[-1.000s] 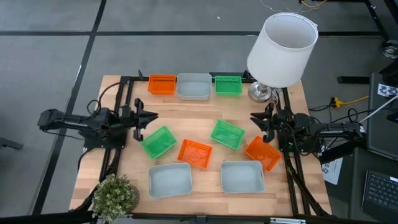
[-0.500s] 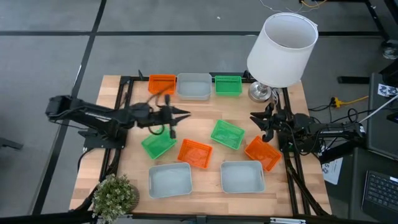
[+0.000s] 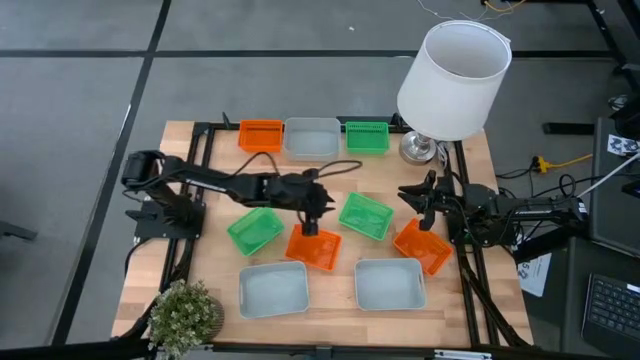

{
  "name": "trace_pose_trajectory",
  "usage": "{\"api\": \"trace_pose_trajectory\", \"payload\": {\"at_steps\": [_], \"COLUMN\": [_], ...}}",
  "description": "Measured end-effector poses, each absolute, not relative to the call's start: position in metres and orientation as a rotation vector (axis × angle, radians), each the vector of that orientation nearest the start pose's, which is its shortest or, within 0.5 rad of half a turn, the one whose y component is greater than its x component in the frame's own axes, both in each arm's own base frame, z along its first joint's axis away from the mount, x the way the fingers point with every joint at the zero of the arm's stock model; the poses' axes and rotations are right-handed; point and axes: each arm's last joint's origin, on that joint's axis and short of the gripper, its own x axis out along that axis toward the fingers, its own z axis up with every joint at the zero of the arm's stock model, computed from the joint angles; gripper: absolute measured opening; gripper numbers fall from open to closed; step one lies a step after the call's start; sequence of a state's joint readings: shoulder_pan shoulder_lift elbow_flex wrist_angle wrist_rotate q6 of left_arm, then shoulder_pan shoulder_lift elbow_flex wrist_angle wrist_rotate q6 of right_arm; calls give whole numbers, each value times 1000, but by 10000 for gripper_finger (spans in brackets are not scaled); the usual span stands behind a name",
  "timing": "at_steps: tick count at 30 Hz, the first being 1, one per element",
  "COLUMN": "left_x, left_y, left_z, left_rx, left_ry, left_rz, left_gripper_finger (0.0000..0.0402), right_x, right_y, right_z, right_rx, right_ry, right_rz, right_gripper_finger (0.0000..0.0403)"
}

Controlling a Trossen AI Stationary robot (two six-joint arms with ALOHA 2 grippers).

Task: Stack baskets by color
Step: Stack the bottom left orange bin on the top orange bin

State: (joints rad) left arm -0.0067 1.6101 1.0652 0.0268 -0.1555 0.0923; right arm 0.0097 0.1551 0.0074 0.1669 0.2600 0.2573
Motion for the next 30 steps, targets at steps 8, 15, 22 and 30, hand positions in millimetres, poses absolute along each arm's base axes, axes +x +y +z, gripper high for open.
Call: {"api": "trace_pose_trajectory", "payload": {"at_steps": [8,15,22,30], "left_x": [354,346,346,352], "left_y": [-4,-5,-7,-15], "left_z": [237,219,217,187], "left_rx": [62,46,45,34], "left_ry": [741,840,842,945], "left_rz": [-97,-125,-127,-142], "left_gripper_finger": [108,106,106,106], "right_x": [106,107,107,107], "right_y": [-6,-6,-6,-6], "right_z": [162,158,158,158], "right_rx": [247,265,263,264], "right_ry": [21,65,71,72], "right_rz": [-256,-243,-244,-244], "right_gripper_finger": [99,99,99,99]}}
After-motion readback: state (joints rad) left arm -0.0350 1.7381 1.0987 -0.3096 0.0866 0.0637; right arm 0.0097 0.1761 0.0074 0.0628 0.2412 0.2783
